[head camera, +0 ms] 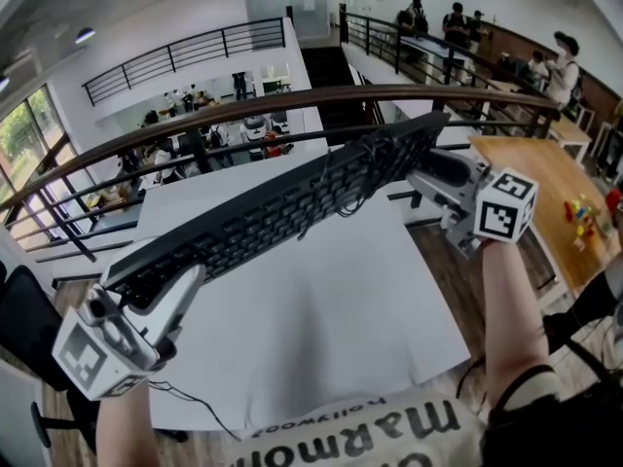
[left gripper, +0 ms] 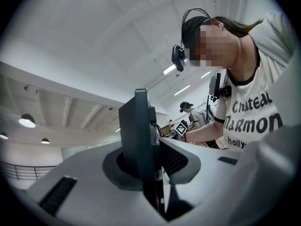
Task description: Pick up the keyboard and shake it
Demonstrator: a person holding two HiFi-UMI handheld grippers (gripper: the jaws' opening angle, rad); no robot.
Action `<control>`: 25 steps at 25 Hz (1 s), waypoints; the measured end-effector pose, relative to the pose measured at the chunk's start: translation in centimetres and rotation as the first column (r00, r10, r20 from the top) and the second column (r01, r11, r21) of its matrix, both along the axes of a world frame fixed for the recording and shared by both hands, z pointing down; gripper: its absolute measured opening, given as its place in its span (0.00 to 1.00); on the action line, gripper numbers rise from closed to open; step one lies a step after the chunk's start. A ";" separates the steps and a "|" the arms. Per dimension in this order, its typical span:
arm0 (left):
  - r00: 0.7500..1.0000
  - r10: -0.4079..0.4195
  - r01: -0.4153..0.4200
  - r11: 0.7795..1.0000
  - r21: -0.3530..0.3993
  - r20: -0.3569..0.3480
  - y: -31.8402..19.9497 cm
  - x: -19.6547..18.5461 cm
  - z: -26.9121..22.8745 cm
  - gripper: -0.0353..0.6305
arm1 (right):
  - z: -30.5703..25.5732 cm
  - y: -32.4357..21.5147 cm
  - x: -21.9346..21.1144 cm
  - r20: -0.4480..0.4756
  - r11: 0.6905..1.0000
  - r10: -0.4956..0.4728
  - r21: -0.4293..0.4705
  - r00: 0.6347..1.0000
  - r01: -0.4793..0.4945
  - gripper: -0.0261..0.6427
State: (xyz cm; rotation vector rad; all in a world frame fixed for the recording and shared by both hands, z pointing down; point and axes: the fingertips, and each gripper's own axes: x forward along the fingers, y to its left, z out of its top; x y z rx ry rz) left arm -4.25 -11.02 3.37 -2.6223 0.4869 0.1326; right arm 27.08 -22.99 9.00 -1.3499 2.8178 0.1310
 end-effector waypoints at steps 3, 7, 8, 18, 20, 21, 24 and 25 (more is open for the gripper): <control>0.998 -0.010 0.004 0.995 0.101 0.060 0.4 -0.6 0.4 0.19 | -0.9 0.3 -0.2 -0.015 0.997 0.028 0.075 1.000 -0.027 0.37; 0.988 -0.060 0.009 0.940 0.341 0.141 2.4 -0.8 -1.0 0.20 | -3.3 1.7 -0.5 -0.010 0.980 0.074 0.184 0.997 -0.071 0.36; 0.984 -0.083 0.013 0.915 0.404 0.157 3.0 -0.9 -1.2 0.21 | -3.6 2.0 -0.7 -0.011 0.976 0.085 0.201 0.996 -0.081 0.36; 0.912 -0.264 -0.032 0.717 0.696 0.314 6.3 0.1 -0.5 0.22 | -2.7 2.3 -1.2 0.012 0.963 0.136 0.233 0.991 -0.135 0.34; 0.908 -0.262 -0.049 0.710 0.702 0.328 6.9 0.2 -0.2 0.20 | -2.6 2.7 -1.3 0.040 0.960 0.142 0.237 0.989 -0.148 0.34; 0.910 -0.252 -0.053 0.716 0.696 0.329 7.0 0.0 0.0 0.20 | -2.5 3.0 -1.4 0.048 0.958 0.146 0.241 0.988 -0.153 0.34; 0.911 -0.237 -0.050 0.747 0.663 0.336 6.4 -0.7 0.8 0.19 | -1.4 2.5 -2.0 0.031 0.964 0.152 0.216 0.988 -0.155 0.34; 0.910 -0.236 -0.052 0.752 0.658 0.341 6.4 -0.7 1.1 0.19 | -1.0 2.4 -2.1 0.031 0.966 0.151 0.207 0.988 -0.154 0.34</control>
